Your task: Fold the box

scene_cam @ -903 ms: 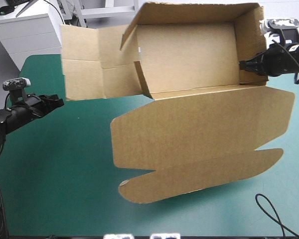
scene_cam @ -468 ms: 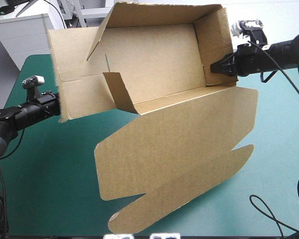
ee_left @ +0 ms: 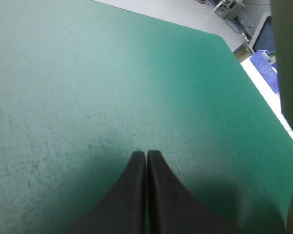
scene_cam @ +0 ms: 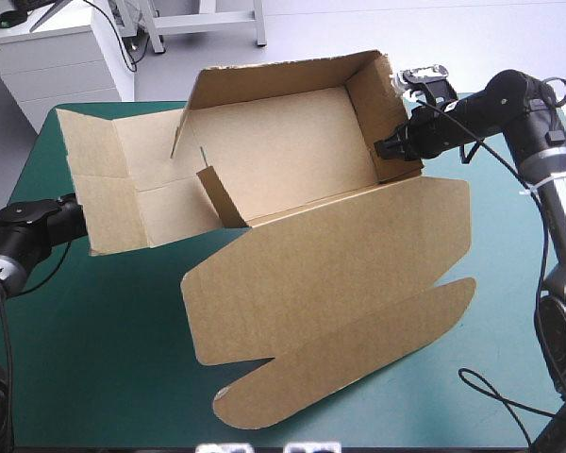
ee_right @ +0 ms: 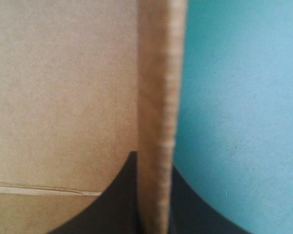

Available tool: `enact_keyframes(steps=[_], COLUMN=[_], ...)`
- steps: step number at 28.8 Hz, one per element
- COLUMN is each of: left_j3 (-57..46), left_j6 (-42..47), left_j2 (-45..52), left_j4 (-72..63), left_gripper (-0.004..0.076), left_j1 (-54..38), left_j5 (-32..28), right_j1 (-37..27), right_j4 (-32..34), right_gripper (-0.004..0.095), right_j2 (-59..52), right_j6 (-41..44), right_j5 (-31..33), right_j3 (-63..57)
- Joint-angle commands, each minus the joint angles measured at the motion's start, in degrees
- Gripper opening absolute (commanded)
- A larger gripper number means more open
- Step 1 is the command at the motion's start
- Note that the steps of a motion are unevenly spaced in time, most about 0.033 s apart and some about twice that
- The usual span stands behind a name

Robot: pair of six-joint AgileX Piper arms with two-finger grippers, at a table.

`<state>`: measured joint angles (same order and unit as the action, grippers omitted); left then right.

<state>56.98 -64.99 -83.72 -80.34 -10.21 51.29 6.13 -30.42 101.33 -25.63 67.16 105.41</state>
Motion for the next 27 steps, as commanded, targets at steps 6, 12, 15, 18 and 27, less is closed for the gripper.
enact_keyframes(steps=[6, 12, 15, 18, 27], left_j3=[2.3, 2.3, 2.3, 2.3, 4.6], left_j6=[3.5, 6.2, 7.5, 7.5, 10.6], left_j2=[7.6, 8.2, 8.2, 8.2, 8.2], left_j4=[-5.3, -5.2, -5.0, -4.6, 2.4], left_gripper=[-0.0008, -0.0008, -0.0008, -0.0008, -0.0006], left_j1=[3.1, 8.8, 11.7, 14.8, 21.1], left_j5=[1.5, -5.2, -8.2, -10.2, -17.2], right_j1=[0.2, 1.7, 3.3, 4.9, 8.8], right_j4=[1.0, 5.9, 9.3, 13.3, 16.4], right_gripper=[-0.0016, -0.0011, -0.0011, -0.0011, -0.0012], right_j2=[-1.3, -1.1, -1.1, -1.1, -1.1], right_j6=[2.7, 5.4, 7.0, 8.3, 9.6], right_j5=[-2.4, -2.4, -3.1, -3.8, -5.4], right_j3=[1.7, 1.7, 1.7, 1.7, 1.7])
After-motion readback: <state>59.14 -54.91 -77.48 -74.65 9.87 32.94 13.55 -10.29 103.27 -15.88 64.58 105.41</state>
